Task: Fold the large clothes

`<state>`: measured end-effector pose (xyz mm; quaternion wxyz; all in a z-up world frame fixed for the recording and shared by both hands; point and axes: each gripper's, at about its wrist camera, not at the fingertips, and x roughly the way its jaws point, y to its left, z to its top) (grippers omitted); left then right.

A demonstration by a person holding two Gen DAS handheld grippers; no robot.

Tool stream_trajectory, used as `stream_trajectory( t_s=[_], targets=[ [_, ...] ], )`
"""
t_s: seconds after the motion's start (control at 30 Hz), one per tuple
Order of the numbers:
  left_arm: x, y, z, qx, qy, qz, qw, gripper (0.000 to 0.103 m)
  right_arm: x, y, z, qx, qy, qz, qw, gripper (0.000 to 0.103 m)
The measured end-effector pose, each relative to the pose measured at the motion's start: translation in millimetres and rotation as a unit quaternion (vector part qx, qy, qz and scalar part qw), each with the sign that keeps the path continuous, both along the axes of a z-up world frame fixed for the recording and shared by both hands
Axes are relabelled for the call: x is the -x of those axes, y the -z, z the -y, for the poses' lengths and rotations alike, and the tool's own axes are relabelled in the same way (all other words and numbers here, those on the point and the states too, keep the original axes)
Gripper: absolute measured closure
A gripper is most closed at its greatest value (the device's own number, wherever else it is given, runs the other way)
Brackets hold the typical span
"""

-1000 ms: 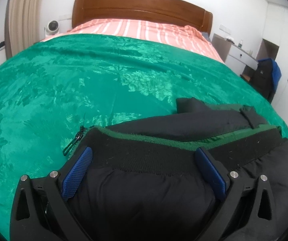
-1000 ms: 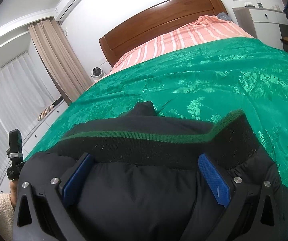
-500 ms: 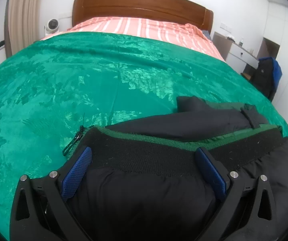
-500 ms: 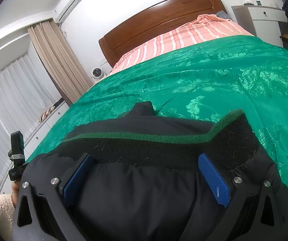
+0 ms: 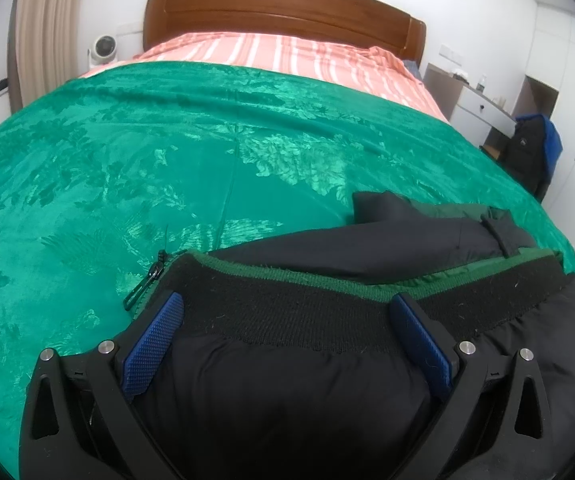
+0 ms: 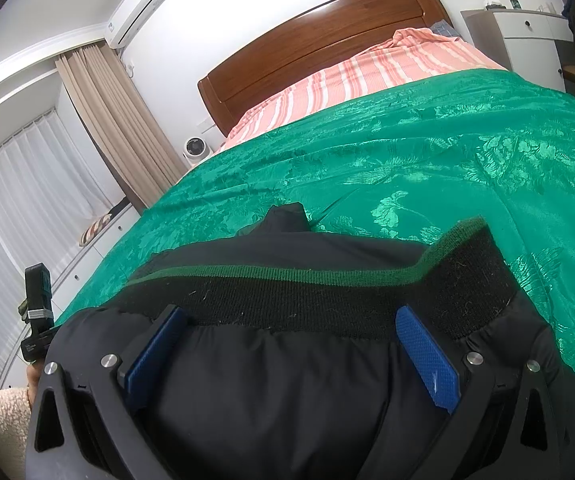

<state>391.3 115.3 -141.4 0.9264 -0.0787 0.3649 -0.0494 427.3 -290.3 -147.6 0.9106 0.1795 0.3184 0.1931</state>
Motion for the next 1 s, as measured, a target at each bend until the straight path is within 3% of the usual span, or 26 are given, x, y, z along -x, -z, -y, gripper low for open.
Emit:
stream_trajectory(
  t_s=[0.13, 0.2, 0.27, 0.3, 0.37, 0.4, 0.5, 0.57, 0.6, 0.67, 0.8, 0.93, 1.0],
  targets=[
    [-4.2, -10.7, 3.4, -0.015, 0.011, -0.031, 0.9994, 0.002, -0.7, -0.2, -0.1, 0.001, 0.001, -0.002, 1.0, 0.001],
    [-1.8, -38.3, 4.7, -0.027, 0.026, -0.049, 0.9981, 0.013, -1.6, -0.1, 0.0, 0.002, 0.002, -0.004, 1.0, 0.0],
    [13.6, -69.6, 9.0, -0.012, 0.047, -0.023, 0.9986, 0.011, -2.0, -0.2, -0.3, 0.003, 0.003, -0.005, 1.0, 0.001],
    [28.8, -93.4, 19.2, -0.004, 0.073, 0.006, 0.9973, 0.003, -2.1, 0.0, 0.0, 0.002, 0.003, -0.005, 1.0, 0.001],
    [45.4, -114.6, 46.0, -0.015, 0.113, 0.033, 0.993, 0.0, -2.7, 0.3, 0.3, 0.001, 0.003, -0.005, 1.0, 0.0],
    [47.5, -116.4, 63.2, -0.021, 0.134, 0.028, 0.9904, 0.0, -2.8, 0.2, 0.4, 0.001, 0.003, -0.005, 1.0, 0.0],
    [36.4, -90.3, 105.1, -0.038, 0.153, -0.014, 0.9874, 0.0, -2.2, 0.0, 0.8, 0.001, 0.004, -0.005, 1.0, 0.001],
    [19.1, -46.5, 118.3, -0.065, 0.127, -0.066, 0.9876, 0.0, -2.0, -0.1, 1.1, 0.001, 0.004, -0.005, 1.0, 0.001],
    [15.1, -20.5, 119.0, -0.057, 0.125, -0.067, 0.9882, 0.0, -1.9, -0.7, 1.7, 0.0, 0.005, -0.005, 1.0, 0.001],
    [18.3, -13.2, 122.2, -0.069, 0.121, -0.044, 0.9892, 0.001, -2.3, -0.6, 2.3, -0.001, 0.007, -0.006, 1.0, 0.001],
    [13.1, 0.1, 122.4, -0.069, 0.127, -0.05, 0.9882, 0.001, -4.5, 0.4, 0.5, 0.006, 0.008, -0.01, 1.0, 0.001],
    [18.7, -3.2, 124.4, -0.082, 0.119, -0.039, 0.9888, 0.001, -5.5, -1.4, -2.4, 0.019, 0.008, -0.018, 1.0, 0.001],
    [21.2, -15.3, 125.6, -0.094, 0.112, -0.059, 0.9875, 0.002, -7.8, -6.6, -4.9, 0.032, 0.007, -0.034, 0.999, 0.001]
  ],
)
